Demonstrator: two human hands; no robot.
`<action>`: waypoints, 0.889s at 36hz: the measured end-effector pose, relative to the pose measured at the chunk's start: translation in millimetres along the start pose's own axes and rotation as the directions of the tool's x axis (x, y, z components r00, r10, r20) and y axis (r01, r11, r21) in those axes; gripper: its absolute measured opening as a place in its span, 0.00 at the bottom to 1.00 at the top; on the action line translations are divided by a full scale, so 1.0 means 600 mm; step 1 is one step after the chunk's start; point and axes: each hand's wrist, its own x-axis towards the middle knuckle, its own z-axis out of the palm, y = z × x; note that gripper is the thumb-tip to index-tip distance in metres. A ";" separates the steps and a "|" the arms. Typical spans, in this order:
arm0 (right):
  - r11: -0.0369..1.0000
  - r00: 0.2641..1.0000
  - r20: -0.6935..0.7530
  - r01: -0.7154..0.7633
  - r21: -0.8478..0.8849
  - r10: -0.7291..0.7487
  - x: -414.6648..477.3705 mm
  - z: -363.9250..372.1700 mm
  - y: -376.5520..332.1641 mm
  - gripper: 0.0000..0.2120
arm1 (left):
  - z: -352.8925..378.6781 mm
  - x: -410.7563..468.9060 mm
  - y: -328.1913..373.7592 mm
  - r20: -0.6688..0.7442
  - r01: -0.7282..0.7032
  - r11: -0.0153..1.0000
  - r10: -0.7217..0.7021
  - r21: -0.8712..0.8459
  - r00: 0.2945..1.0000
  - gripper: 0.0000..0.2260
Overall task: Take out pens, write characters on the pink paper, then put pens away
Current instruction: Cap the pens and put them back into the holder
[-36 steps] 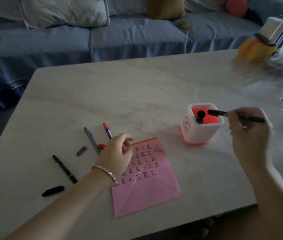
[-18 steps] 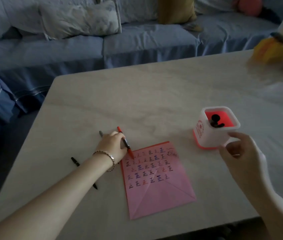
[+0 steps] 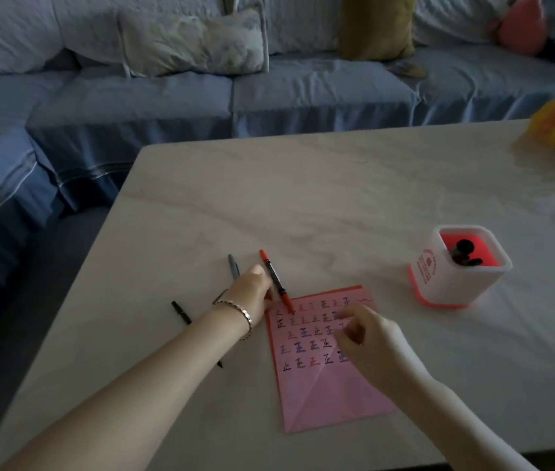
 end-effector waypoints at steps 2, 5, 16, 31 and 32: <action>1.000 0.999 0.049 0.023 -0.018 -0.022 0.018 0.012 -0.020 0.09 | 0.000 -0.006 -0.004 -0.045 0.001 0.999 -0.002 -0.035 0.999 0.05; 0.999 0.996 0.083 0.027 -0.046 -0.023 0.055 0.025 -0.055 0.09 | -0.019 -0.025 0.001 -0.201 -0.032 0.988 0.001 -0.150 0.980 0.04; 0.920 0.993 0.092 -0.032 -0.392 0.074 0.180 0.092 -0.120 0.14 | -0.073 -0.151 -0.021 -0.395 -0.079 0.866 -0.143 -0.494 0.907 0.09; 0.951 0.993 0.076 -0.106 0.289 0.087 0.100 0.006 -0.093 0.05 | -0.022 -0.172 0.038 -0.131 0.078 0.577 -0.312 -0.813 0.941 0.09; 0.930 0.995 0.047 -0.102 0.354 0.091 0.085 -0.008 -0.091 0.04 | -0.021 -0.169 0.046 -0.146 0.057 0.594 -0.288 -0.803 0.946 0.09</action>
